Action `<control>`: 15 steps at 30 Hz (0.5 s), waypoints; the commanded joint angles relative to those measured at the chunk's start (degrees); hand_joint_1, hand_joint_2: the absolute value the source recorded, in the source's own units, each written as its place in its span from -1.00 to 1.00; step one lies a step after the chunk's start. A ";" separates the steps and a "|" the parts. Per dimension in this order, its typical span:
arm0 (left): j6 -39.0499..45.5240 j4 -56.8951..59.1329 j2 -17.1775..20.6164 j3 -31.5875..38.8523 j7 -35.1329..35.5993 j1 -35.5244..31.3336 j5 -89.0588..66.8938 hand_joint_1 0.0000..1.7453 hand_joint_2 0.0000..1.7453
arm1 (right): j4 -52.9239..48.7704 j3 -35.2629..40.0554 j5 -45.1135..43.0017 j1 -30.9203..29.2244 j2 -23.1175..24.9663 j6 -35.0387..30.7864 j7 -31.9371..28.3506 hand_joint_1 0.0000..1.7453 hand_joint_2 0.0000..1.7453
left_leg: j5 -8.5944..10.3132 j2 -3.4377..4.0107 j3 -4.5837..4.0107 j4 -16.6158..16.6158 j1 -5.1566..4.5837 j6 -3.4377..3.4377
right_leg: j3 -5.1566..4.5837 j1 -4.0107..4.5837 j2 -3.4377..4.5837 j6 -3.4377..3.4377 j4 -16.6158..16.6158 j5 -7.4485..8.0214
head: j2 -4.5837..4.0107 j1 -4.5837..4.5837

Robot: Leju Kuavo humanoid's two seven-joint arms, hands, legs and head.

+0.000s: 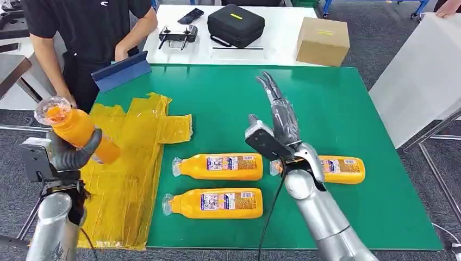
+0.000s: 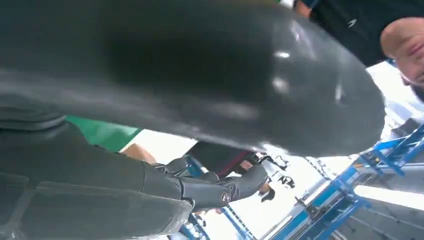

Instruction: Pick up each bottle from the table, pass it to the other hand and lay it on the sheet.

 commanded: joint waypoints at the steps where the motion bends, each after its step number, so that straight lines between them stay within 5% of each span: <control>1: 12.06 6.30 5.40 -1.86 0.60 -4.60 -22.74 1.00 1.00 | -3.62 -1.07 0.74 2.20 -2.27 0.83 0.41 -1.00 -1.00 | -0.10 -0.14 0.20 0.05 0.08 -0.24 | 0.27 0.07 -0.16 -0.15 0.02 -0.13 | 0.00 0.00; 8: 16.04 12.95 7.49 -5.01 1.61 -6.66 -32.16 1.00 1.00 | -2.77 -0.38 0.51 1.67 -2.77 1.22 0.52 -1.00 -1.00 | -0.03 -0.09 0.14 0.00 0.03 -0.19 | 0.17 0.03 -0.13 -0.12 -0.02 -0.07 | 0.00 0.02; 15: 29.78 43.33 10.61 -15.93 2.32 -15.54 -53.93 1.00 1.00 | 1.31 1.99 -1.96 -0.95 -3.18 1.53 -1.19 -1.00 -1.00 | -0.01 -0.14 0.36 -0.10 -0.01 -0.26 | 0.38 -0.01 -0.16 -0.17 -0.06 -0.08 | 0.00 0.02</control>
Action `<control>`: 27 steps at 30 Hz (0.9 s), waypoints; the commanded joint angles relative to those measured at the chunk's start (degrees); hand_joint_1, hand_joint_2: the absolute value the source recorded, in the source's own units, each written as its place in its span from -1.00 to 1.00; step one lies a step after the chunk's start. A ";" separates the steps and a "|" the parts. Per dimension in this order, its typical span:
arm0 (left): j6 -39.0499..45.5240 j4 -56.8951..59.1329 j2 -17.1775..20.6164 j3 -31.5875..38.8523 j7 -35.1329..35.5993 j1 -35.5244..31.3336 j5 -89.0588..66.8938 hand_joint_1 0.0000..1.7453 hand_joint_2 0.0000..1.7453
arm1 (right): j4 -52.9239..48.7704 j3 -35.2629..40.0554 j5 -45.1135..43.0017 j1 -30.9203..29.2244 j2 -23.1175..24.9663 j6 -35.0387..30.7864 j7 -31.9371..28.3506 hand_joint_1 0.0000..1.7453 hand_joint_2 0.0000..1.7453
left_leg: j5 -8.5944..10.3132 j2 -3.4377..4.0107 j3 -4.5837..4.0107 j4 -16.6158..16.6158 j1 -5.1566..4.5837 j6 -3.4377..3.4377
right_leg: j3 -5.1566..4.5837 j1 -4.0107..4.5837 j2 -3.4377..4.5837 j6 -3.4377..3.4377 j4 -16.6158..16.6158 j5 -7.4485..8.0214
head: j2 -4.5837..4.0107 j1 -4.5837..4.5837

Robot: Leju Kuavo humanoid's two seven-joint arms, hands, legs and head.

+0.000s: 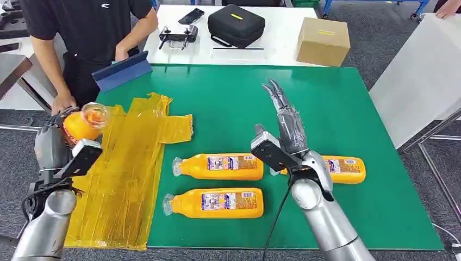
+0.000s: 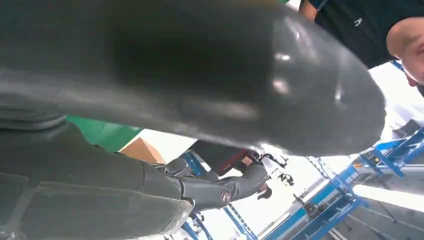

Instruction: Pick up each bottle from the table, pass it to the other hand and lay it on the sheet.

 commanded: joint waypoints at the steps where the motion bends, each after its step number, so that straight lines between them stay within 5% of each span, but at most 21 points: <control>1: 9.39 37.64 4.61 -14.11 0.18 -12.85 -15.17 1.00 1.00 | 5.31 2.59 -2.07 -3.77 -1.64 0.16 -1.67 -1.00 -1.00 | -0.01 -0.12 0.33 -0.12 -0.01 -0.22 | 0.34 -0.02 -0.14 -0.13 -0.05 -0.08 | 0.00 0.00; 26: 11.40 51.18 3.98 -18.60 -1.18 -16.50 -17.31 1.00 1.00 | 8.49 4.72 -3.65 -5.67 -2.37 -0.24 -2.77 -1.00 -1.00 | -0.09 0.17 0.31 -0.01 0.05 -0.25 | 0.32 0.04 0.13 -0.14 0.03 -0.04 | 0.00 0.02; 27: 11.88 50.87 3.97 -17.78 -2.07 -16.43 -15.75 0.80 1.00 | 8.78 4.94 -3.79 -5.95 -2.28 -0.26 -2.72 -1.00 -1.00 | -0.06 0.16 0.27 0.00 0.05 -0.22 | 0.28 0.04 0.12 -0.11 0.05 -0.03 | 0.00 0.00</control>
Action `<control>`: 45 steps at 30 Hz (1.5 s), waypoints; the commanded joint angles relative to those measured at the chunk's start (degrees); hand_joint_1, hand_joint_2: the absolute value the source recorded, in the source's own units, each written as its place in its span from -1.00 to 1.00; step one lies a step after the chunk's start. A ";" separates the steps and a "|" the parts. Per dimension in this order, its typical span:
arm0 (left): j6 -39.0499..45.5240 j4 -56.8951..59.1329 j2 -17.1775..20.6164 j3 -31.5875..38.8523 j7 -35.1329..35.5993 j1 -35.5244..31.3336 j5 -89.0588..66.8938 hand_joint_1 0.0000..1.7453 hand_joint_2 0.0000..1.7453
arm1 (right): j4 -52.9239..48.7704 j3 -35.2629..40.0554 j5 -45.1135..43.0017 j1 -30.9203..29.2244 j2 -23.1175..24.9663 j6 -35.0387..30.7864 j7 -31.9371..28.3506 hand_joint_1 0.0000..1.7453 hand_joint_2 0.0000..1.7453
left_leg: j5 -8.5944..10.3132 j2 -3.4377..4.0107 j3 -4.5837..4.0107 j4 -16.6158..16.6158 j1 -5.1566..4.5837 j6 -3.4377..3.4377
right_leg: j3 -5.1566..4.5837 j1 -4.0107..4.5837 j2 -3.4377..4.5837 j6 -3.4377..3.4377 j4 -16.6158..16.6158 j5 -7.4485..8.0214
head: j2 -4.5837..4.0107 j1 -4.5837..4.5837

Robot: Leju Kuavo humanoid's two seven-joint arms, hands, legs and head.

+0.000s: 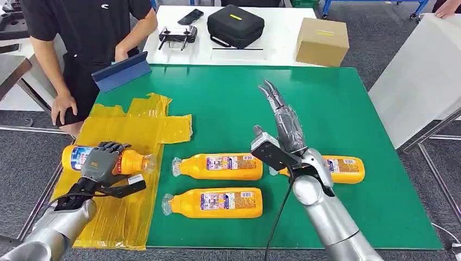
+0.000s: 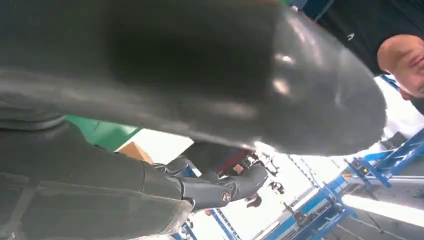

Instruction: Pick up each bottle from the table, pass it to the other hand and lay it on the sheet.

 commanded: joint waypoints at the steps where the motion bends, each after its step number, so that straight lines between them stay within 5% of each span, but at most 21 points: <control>1: 1.49 6.11 0.76 0.16 -2.50 -2.20 5.83 -1.00 -1.00 | 5.46 3.18 -0.84 -3.99 -0.49 -0.15 0.09 -1.00 -1.00 | -0.12 0.19 0.24 0.03 0.05 -0.26 | 0.19 0.04 0.16 -0.16 0.02 -0.06 | 0.00 0.00; 5: 1.84 4.66 1.29 2.53 -9.69 -1.39 12.75 -1.00 -1.00 | 7.57 3.93 -1.99 -5.83 -0.40 -0.29 0.08 -1.00 -1.00 | -0.13 0.27 0.29 0.04 0.08 -0.35 | 0.23 0.07 0.23 -0.19 0.04 -0.07 | 0.00 -0.02; 19: 2.43 4.65 1.38 2.23 -10.90 -1.66 15.05 -1.00 -1.00 | 8.80 4.55 -3.26 -6.50 -0.71 -0.63 -0.49 -1.00 -1.00 | -0.06 0.03 0.17 0.04 0.09 -0.31 | 0.19 0.06 0.04 -0.16 0.03 -0.07 | 0.00 0.00; 31: -0.12 -4.67 1.96 6.93 -18.52 0.38 30.63 -1.00 -1.00 | 8.30 3.84 -3.59 -6.34 -1.26 -1.44 -0.21 -1.00 -1.00 | -0.02 0.00 0.04 0.05 0.09 -0.25 | 0.08 0.06 0.00 -0.11 0.03 -0.04 | 0.00 0.00; 37: -18.21 -33.58 2.34 13.59 -15.80 10.71 61.82 -1.00 -1.00 | 5.20 0.73 -1.01 -2.28 -3.56 -1.74 0.63 -1.00 -1.00 | 0.01 0.00 0.00 0.02 0.10 -0.19 | 0.04 0.08 -0.02 -0.07 -0.03 -0.01 | 0.00 0.00; 40: -17.86 -35.26 2.21 13.07 -14.58 11.41 61.59 -1.00 -1.00 | 4.98 0.29 -0.94 -1.88 -3.81 -1.64 0.51 -1.00 -1.00 | -0.02 -0.05 0.05 0.04 0.08 -0.22 | 0.06 0.05 -0.08 -0.09 0.00 -0.07 | 0.00 0.00; 45: -28.92 -49.31 -6.32 16.24 -12.04 19.22 76.09 -1.00 -1.00 | 0.15 -2.68 4.18 3.22 -6.44 -0.77 4.48 -1.00 -1.00 | -0.04 -0.13 0.13 -0.02 0.04 -0.21 | 0.18 0.03 -0.12 -0.08 -0.08 -0.08 | 0.00 0.02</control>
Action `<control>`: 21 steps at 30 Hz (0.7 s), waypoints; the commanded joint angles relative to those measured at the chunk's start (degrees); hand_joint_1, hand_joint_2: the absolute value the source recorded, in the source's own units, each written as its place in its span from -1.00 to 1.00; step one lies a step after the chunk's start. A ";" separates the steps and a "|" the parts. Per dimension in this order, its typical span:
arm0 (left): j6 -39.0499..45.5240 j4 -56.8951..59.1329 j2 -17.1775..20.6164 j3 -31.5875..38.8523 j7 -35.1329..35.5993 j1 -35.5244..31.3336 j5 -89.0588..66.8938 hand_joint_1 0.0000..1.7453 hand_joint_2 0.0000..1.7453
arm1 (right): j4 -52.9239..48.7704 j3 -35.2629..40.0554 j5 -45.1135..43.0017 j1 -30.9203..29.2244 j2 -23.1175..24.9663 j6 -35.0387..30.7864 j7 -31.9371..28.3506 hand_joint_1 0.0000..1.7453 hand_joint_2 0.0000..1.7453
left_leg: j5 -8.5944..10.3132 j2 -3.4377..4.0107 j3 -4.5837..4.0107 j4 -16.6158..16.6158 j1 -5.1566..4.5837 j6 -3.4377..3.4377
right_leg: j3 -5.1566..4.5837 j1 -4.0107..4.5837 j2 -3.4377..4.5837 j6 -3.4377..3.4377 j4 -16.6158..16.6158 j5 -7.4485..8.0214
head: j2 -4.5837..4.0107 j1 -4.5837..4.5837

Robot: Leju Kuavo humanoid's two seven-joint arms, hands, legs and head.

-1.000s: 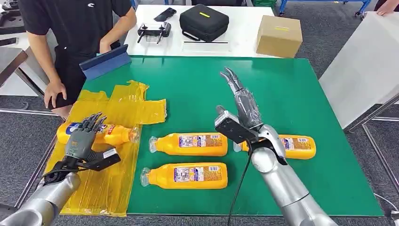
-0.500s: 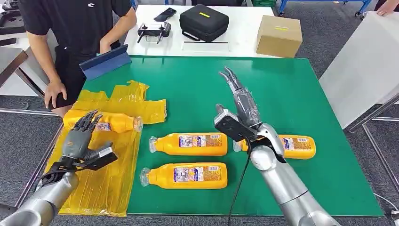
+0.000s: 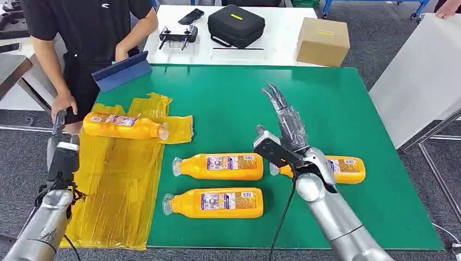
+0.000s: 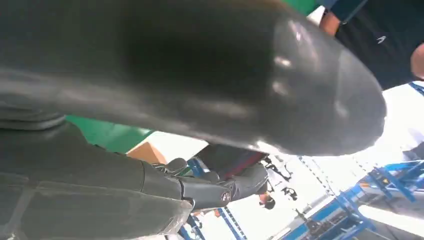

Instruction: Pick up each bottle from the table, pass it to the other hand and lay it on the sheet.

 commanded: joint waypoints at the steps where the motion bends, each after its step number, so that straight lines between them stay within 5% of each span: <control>1: -10.40 -24.44 -9.43 4.79 4.00 10.36 12.87 -1.00 -1.00 | -5.93 -5.06 6.15 6.24 -3.84 1.07 4.36 -1.00 -1.00 | -0.06 -0.12 0.18 -0.05 0.02 -0.13 | 0.23 0.02 -0.16 -0.06 -0.12 -0.08 | 0.00 -0.02; 12: -11.96 -23.70 -9.83 5.16 5.47 9.96 13.90 -1.00 -1.00 | -7.21 -6.34 8.98 7.46 -3.00 1.65 5.67 -1.00 -1.00 | -0.13 -0.09 0.16 0.02 0.01 -0.24 | 0.18 0.03 -0.14 -0.16 -0.02 -0.12 | 0.00 0.00; 21: -11.31 -27.32 -13.66 8.90 6.95 14.00 12.63 -1.00 -1.00 | -17.51 -16.76 17.56 19.85 -5.14 2.00 11.15 -1.00 -1.00 | -0.18 -0.27 0.26 0.00 0.05 -0.19 | 0.34 0.05 -0.31 -0.09 -0.11 -0.20 | 0.00 0.00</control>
